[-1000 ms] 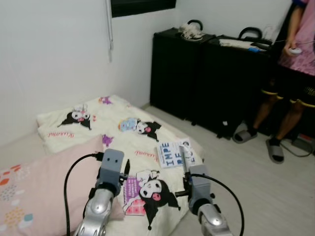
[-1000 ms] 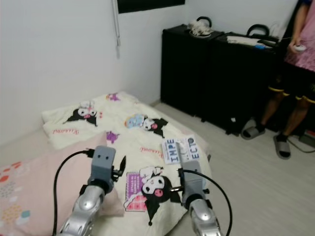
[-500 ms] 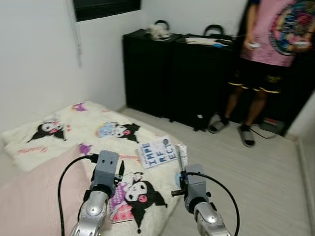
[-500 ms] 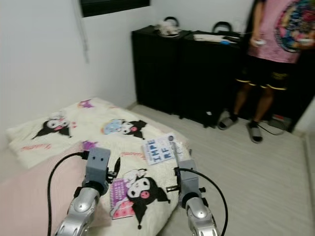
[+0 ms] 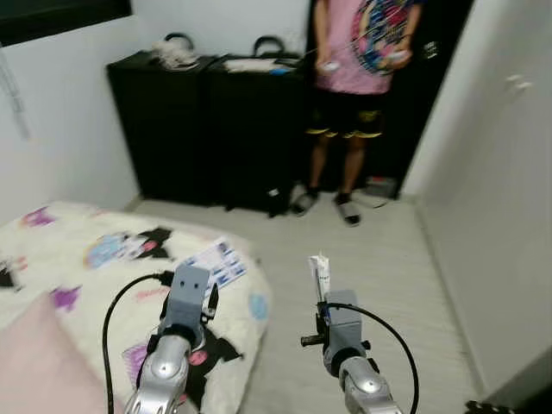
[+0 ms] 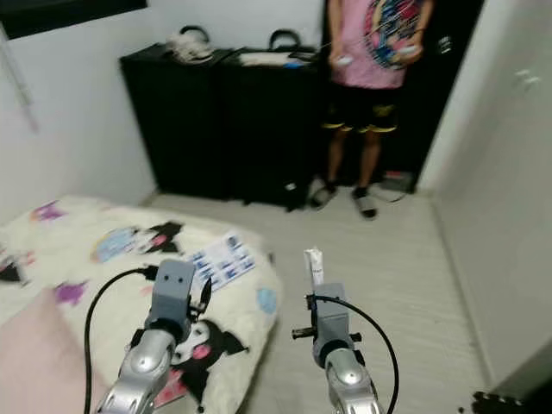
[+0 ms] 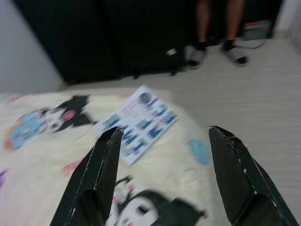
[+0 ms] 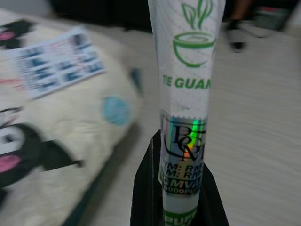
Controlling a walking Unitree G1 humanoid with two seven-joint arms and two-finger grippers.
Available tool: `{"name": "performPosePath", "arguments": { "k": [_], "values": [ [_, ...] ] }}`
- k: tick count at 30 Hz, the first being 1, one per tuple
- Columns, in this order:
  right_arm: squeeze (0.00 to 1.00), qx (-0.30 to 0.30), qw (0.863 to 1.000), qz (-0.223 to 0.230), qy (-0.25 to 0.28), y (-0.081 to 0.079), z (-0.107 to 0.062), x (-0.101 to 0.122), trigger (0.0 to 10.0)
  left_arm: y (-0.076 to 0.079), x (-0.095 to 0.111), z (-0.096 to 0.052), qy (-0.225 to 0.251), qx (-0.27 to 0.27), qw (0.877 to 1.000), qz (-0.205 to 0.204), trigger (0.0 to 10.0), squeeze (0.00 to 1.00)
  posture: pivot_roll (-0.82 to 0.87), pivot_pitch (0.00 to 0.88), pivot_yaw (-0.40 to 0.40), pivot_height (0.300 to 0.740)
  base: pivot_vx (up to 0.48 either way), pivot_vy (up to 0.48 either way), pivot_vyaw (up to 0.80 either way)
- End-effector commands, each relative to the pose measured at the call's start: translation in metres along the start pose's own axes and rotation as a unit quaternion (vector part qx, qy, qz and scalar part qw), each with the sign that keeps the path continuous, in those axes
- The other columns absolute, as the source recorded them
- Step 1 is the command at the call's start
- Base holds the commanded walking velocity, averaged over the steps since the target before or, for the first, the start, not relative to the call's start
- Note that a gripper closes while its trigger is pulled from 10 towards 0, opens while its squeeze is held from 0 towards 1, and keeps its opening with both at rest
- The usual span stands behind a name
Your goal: Clean up the room
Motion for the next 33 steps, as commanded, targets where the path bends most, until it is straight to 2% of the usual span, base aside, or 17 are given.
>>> {"name": "performPosePath", "arguments": {
  "k": [1, 19, 33],
  "values": [
    [0.00, -0.006, 1.000, 0.004, -0.012, 0.001, -0.002, -0.007, 10.0, 0.000, -0.005, -0.002, -0.008, -0.005, 1.000, 0.011, 10.0, 0.00, 0.02, 0.052, -0.010, 0.740, 0.000, 0.000, -0.80],
    [0.00, -0.024, 0.999, 0.010, -0.038, 0.009, -0.005, -0.019, 10.0, 0.006, -0.010, -0.001, -0.017, -0.015, 1.000, 0.015, 10.0, 0.00, 0.01, 0.049, -0.004, 0.740, 0.000, 0.000, -0.80],
    [0.00, -0.026, 0.999, 0.008, -0.043, 0.011, -0.005, -0.021, 10.0, 0.001, -0.018, -0.004, -0.031, -0.013, 0.999, 0.018, 10.0, 0.00, 0.02, 0.046, -0.001, 0.740, 0.000, 0.000, -0.80]
  ]
}}
Point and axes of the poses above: a point about 5 cm out from each wrist's last joint towards the gripper, its own z axis pointing out of the wrist towards the gripper, its own x axis along the axis of the wrist's last joint, y = z × x, the point moved 1 cm from there along z, pointing out of the wrist towards the gripper, and after that the axes turned 10 degrees about z, right-handed, at the moved point
